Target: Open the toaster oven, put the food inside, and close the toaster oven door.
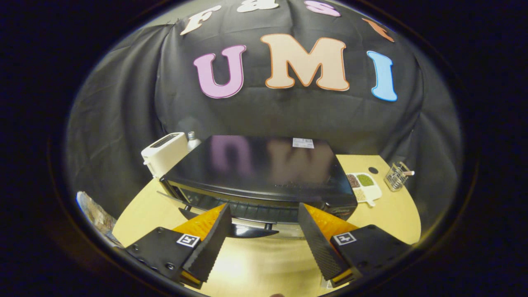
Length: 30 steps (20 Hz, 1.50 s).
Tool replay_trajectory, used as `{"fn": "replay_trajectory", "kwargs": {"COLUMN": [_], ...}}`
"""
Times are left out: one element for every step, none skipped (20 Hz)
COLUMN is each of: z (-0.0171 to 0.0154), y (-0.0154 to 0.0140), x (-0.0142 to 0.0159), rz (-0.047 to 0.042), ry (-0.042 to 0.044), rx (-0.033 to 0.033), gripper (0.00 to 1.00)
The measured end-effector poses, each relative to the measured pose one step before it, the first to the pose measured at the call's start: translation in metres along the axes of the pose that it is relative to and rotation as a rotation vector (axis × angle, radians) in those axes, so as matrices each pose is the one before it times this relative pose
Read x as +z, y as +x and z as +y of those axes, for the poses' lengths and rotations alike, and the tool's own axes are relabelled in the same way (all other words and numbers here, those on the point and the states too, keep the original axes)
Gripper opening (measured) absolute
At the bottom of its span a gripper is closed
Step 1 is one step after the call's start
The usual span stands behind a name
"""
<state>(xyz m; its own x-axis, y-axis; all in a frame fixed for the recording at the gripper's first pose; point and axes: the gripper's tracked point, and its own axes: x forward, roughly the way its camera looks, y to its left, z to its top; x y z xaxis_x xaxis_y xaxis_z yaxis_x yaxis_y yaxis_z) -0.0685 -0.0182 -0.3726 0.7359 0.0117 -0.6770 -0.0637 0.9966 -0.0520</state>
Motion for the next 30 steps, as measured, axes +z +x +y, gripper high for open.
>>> {"fn": "replay_trajectory", "kwargs": {"z": [0.00074, 0.00094, 0.00050, 0.00038, 0.00041, 0.00033, 0.00043, 0.00058, 0.00052, 0.00091, 0.00061, 0.00078, 0.00092, 0.00149, 0.00072, 0.00051, 0.00083, 0.00087, 0.00072, 0.00048, 0.00037, 0.00043, 0.00185, 0.00038, 0.00014, -0.00085, 0.00066, 0.00102, -0.00002, 0.00099], "y": [-0.00244, -0.00207, -0.00258, -0.00265, -0.00210, -0.00286, -0.00230, -0.00217, -0.00186, -0.00167, -0.00215, -0.00261, -0.00185, -0.00231, -0.00174, -0.00082, -0.00148, -0.00153, -0.00138, -0.00080, -0.00020, 0.00059, 0.00055, 0.00092, 0.00069, 0.00133, 0.00125, 0.00143, 0.00160, 0.00225], "x": [-0.00267, -0.00374, -0.00203, -0.00350, -0.00287, -0.00383, -0.00335, -0.00398, -0.00226, -0.00514, -0.00341, -0.00495, -0.00475, -0.00619, -0.00469, -0.00677, -0.00567, -0.00644, -0.00566, -0.00632, -0.00516, -0.00541, -0.00517, -0.00442, -0.00620, -0.00551, -0.00450, -0.00524, -0.00410, -0.00543], "rz": [0.00483, 0.00417, 0.00479, 0.00491, 0.00541, 0.00703, 0.00573, 0.00699, 0.00494, 0.00745, 0.00742, 0.00933, 0.00921, 0.01236, 0.00817, 0.01074, 0.01212, 0.01204, 0.01166, 0.01228, 0.01235, 0.01447, 0.01201, 0.01224, 0.01228, 0.01251, 0.01312, 0.01466, 0.01324, 0.01442], "ry": [-0.00340, -0.00402, -0.00325, -0.00008, 0.00226, 0.00057, -0.00167, -0.00214, -0.00040, 0.00020, 0.00009, -0.00022, -0.00123, -0.00255, -0.00144, 0.00057, 0.00302, 0.00214, 0.00141, 0.00088, 0.00123, 0.00158, 0.00333, 0.00383, 0.00518, 0.00499, 0.00354, 0.00289, 0.00568, 0.00792], "rx": [0.00395, 0.00381, 0.00414, 0.00423, 0.00365, 0.00357, 0.00358, 0.00345, 0.00241, 0.00274, 0.00308, 0.00392, 0.00414, 0.00513, 0.00431, 0.00460, 0.00357, 0.00236, 0.00189, 0.00171, 0.00111, 0.00164, 0.00209, 0.00287, 0.00280, 0.00371, 0.00411, 0.00561, 0.00502, 0.00381], "gripper": [1.00, 1.00, 1.00, 1.00, 1.00, 1.00, 1.00, 1.00, 1.00, 1.00, 1.00, 1.00, 1.00, 1.00, 1.00, 1.00, 1.00, 1.00, 1.00, 1.00, 1.00, 1.00, 1.00, 1.00, 1.00, 1.00, 1.00, 1.00, 1.00, 1.00]}}
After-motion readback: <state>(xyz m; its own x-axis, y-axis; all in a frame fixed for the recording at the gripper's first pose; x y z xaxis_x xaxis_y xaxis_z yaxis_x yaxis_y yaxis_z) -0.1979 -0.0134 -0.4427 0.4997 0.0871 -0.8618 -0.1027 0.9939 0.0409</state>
